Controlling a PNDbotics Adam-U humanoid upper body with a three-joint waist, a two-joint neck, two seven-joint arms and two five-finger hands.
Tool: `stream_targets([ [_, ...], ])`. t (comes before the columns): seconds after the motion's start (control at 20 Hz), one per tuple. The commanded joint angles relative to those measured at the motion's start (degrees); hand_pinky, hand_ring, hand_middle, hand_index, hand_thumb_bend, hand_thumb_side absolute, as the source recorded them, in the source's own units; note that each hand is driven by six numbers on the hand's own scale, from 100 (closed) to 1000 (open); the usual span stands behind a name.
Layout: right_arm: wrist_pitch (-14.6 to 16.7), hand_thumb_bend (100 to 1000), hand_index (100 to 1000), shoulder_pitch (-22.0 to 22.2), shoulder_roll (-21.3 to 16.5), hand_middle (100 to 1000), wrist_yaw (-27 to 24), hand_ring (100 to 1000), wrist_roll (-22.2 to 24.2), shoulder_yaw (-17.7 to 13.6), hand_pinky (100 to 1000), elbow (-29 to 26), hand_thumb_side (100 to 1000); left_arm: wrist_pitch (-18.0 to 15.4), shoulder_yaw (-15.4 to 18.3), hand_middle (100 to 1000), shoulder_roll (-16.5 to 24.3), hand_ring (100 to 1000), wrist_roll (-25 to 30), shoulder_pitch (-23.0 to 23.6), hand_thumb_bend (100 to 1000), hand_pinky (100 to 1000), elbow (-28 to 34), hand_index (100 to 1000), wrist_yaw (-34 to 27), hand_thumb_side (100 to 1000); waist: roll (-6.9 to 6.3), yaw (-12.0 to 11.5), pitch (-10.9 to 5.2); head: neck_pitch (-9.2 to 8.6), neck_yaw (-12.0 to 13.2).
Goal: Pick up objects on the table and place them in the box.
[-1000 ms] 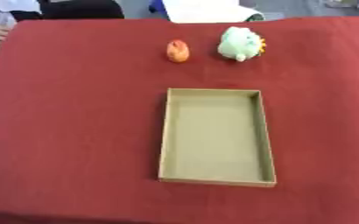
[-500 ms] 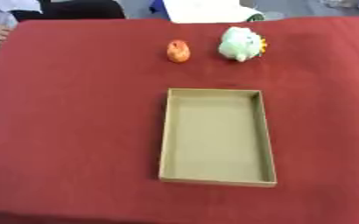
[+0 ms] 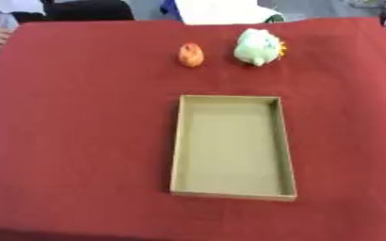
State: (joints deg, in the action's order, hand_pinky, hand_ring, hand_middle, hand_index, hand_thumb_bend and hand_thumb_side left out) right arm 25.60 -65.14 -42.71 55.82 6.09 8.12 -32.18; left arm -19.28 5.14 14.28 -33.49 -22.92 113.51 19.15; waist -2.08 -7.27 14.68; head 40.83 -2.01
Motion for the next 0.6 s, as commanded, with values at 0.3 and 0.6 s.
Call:
stream_targets([
  [0.3,0.11,100,942,-3.38,2.77,822,1.30,888,0.30,-0.33,837,0.44,1000,0.02,-0.09,636,1.13,677,0.33,-0.80,229,806,1.08,815,-0.35,503,-0.05,-0.71,-1.15,0.20,-0.82],
  [0.6,0.49,106,943,-4.69,5.75,821,2.62,888,0.51,-0.40,836,1.33,1000,-0.02,-0.22,636,0.91,676,0.46,-0.95,227,806,1.08,815,-0.50,504,-0.12,-1.36,-0.98,0.14,-1.42],
])
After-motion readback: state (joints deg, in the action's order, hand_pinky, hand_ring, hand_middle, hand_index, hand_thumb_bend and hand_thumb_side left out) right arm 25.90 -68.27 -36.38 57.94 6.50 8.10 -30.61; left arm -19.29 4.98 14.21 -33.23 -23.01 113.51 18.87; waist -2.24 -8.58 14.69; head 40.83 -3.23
